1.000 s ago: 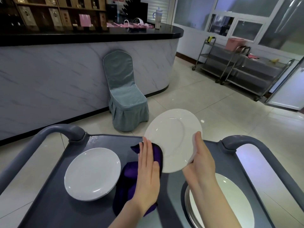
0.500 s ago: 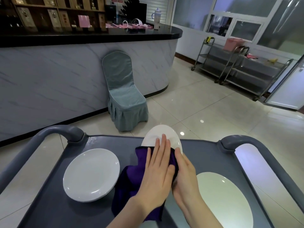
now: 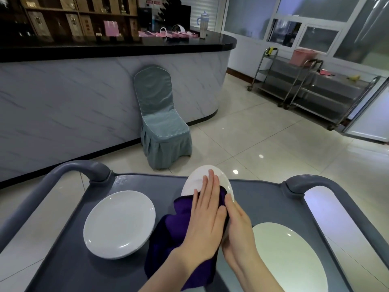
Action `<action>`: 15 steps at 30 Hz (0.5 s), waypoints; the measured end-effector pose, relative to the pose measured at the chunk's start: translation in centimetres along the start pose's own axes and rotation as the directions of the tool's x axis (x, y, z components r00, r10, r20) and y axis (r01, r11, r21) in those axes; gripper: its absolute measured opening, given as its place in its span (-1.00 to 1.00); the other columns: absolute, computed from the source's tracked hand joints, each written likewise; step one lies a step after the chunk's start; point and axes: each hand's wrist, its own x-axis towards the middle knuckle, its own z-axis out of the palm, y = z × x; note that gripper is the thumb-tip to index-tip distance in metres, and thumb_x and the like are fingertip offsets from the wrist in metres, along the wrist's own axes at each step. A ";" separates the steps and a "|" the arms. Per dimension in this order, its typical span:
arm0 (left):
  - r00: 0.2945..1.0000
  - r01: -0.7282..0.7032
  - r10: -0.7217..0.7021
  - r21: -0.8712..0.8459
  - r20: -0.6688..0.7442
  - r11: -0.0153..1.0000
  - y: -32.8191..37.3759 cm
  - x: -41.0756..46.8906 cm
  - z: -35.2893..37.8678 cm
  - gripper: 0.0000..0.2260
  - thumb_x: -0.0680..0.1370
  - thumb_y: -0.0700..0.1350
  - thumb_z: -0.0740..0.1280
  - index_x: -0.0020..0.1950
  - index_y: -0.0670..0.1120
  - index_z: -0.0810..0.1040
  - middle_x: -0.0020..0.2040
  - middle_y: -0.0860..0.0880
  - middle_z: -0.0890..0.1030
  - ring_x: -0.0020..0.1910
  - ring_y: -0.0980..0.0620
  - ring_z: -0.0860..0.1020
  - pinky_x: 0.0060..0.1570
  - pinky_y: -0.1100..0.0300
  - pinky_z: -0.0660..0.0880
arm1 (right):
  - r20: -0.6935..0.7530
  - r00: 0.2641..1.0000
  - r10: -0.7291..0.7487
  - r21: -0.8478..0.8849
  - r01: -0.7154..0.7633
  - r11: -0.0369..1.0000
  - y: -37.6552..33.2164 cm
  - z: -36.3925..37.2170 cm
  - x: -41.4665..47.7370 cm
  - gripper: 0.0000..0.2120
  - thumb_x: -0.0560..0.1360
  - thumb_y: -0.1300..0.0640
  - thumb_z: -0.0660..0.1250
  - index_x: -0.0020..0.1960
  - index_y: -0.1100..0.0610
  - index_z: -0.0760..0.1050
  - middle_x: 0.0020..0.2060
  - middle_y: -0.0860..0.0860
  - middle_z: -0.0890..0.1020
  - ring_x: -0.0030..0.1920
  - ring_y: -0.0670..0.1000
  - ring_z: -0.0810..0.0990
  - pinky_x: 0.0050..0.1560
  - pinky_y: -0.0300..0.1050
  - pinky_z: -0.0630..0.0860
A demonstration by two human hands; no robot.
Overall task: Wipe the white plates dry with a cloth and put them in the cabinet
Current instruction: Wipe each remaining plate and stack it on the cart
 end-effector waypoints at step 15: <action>0.994 0.108 -0.109 -0.090 -0.005 0.990 -3.2 -0.5 -0.5 -0.48 0.63 0.07 -0.20 0.54 0.20 -0.39 0.57 0.26 -0.33 0.55 0.20 -0.30 0.53 0.05 -0.29 | -0.067 0.998 0.016 0.032 -0.014 0.999 -0.9 -0.7 0.0 -0.62 0.50 -0.01 0.29 0.22 0.13 0.62 0.11 0.13 0.71 0.13 0.11 0.69 0.09 0.00 0.62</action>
